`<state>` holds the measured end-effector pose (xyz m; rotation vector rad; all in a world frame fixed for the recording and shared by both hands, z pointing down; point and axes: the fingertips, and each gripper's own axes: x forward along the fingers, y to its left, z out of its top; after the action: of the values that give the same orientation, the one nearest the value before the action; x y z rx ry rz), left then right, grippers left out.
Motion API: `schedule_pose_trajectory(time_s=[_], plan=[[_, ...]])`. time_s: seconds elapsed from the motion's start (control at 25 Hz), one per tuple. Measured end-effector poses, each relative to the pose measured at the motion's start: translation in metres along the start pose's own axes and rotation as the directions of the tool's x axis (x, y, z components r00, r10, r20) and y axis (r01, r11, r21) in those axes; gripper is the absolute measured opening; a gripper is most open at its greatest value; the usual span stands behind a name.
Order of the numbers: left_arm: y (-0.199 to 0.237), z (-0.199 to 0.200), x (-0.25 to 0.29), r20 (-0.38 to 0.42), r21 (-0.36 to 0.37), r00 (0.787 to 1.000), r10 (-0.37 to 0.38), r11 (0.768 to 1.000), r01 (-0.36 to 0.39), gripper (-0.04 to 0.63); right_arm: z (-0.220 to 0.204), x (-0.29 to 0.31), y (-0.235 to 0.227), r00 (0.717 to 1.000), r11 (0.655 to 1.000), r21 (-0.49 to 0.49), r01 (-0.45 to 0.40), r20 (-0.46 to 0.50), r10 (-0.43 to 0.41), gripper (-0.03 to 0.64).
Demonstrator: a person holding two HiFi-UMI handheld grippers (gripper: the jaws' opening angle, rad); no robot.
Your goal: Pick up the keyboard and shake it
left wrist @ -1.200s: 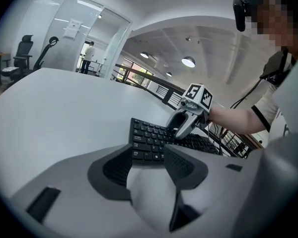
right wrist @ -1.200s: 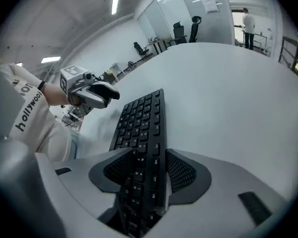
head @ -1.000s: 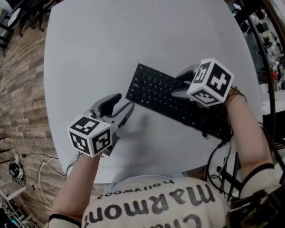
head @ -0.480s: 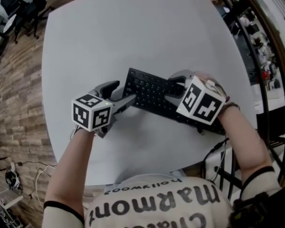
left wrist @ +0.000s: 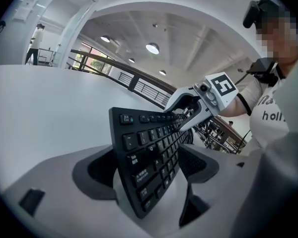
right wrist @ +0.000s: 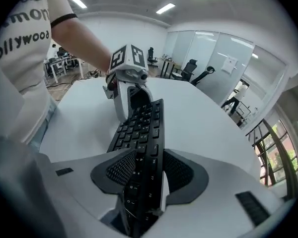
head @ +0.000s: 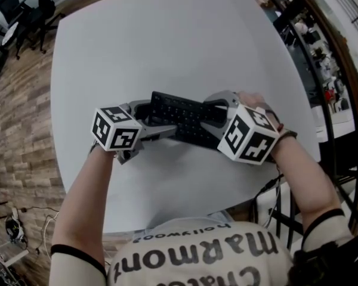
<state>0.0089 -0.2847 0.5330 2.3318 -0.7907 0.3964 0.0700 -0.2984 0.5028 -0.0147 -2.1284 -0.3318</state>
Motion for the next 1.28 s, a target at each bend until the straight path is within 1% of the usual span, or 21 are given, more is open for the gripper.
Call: schedule_pose_trajectory(time_s=[0.16, 0.24, 0.32, 0.36, 0.4, 0.44, 0.52, 0.76, 0.88, 1.0, 1.04, 1.12, 1.16, 1.2, 1.28], plan=[[0.005, 0.004, 0.007, -0.015, 0.043, 1.000, 0.021, 0.999, -0.020, 0.379, 0.008, -0.004, 0.000, 0.999, 0.999, -0.046, 0.025, 0.038, -0.023, 0.199], [0.001, 0.000, 0.010, -0.040, 0.061, 0.999, -0.005, 0.998, 0.007, 0.367, 0.009, -0.004, 0.001, 0.998, 0.997, -0.062, 0.042, 0.053, -0.038, 0.199], [-0.008, -0.002, 0.012, -0.057, 0.067, 0.997, -0.051, 0.996, 0.055, 0.337, 0.011, -0.008, 0.001, 0.996, 0.996, -0.072, 0.056, 0.068, -0.051, 0.199], [-0.012, 0.000, 0.013, -0.050, 0.055, 0.996, -0.072, 0.996, 0.074, 0.312, 0.012, -0.010, 0.001, 0.996, 0.995, -0.076, 0.061, 0.073, -0.055, 0.198], [-0.014, 0.003, 0.013, -0.033, 0.035, 0.996, -0.086, 0.996, 0.087, 0.301, 0.013, -0.012, 0.001, 0.995, 0.995, -0.080, 0.064, 0.076, -0.058, 0.198], [-0.014, 0.006, 0.013, -0.014, 0.012, 0.995, -0.094, 0.995, 0.094, 0.281, 0.013, -0.013, 0.001, 0.995, 0.994, -0.084, 0.066, 0.078, -0.060, 0.198], [-0.014, 0.009, 0.012, 0.008, -0.017, 0.995, -0.104, 0.994, 0.104, 0.262, 0.013, -0.014, 0.002, 0.995, 0.993, -0.091, 0.070, 0.080, -0.062, 0.198], [-0.018, 0.009, 0.009, -0.002, -0.088, 0.989, -0.147, 0.985, 0.147, 0.210, 0.012, -0.013, 0.001, 0.994, 0.994, -0.085, 0.069, 0.085, -0.062, 0.198], [-0.019, 0.010, 0.008, -0.007, -0.090, 0.989, -0.147, 0.985, 0.146, 0.200, 0.012, -0.014, -0.001, 0.994, 0.996, -0.066, 0.059, 0.101, -0.052, 0.198], [-0.020, 0.007, 0.007, -0.007, -0.099, 0.989, -0.151, 0.984, 0.149, 0.187, 0.011, -0.012, -0.001, 0.988, 0.999, -0.023, 0.023, 0.151, -0.019, 0.201], [-0.021, 0.006, 0.006, -0.005, -0.106, 0.988, -0.155, 0.982, 0.154, 0.184, 0.010, -0.013, 0.000, 0.984, 1.000, 0.007, 0.013, 0.177, -0.014, 0.201], [-0.023, 0.004, 0.003, 0.004, -0.125, 0.986, -0.166, 0.978, 0.165, 0.184, 0.002, -0.016, -0.002, 0.977, 0.995, 0.099, 0.008, 0.210, -0.028, 0.211], [-0.024, 0.004, 0.002, 0.008, -0.136, 0.986, -0.168, 0.976, 0.167, 0.184, -0.007, -0.021, -0.005, 0.978, 0.989, 0.150, 0.014, 0.206, -0.045, 0.229], [-0.025, 0.004, 0.001, 0.009, -0.145, 0.986, -0.166, 0.975, 0.166, 0.184, -0.017, -0.029, -0.010, 0.979, 0.979, 0.201, 0.027, 0.192, -0.066, 0.229], [-0.025, 0.008, 0.001, 0.004, -0.153, 0.987, -0.158, 0.976, 0.156, 0.186, -0.045, -0.048, -0.025, 0.980, 0.947, 0.317, 0.059, 0.164, -0.116, 0.229]])
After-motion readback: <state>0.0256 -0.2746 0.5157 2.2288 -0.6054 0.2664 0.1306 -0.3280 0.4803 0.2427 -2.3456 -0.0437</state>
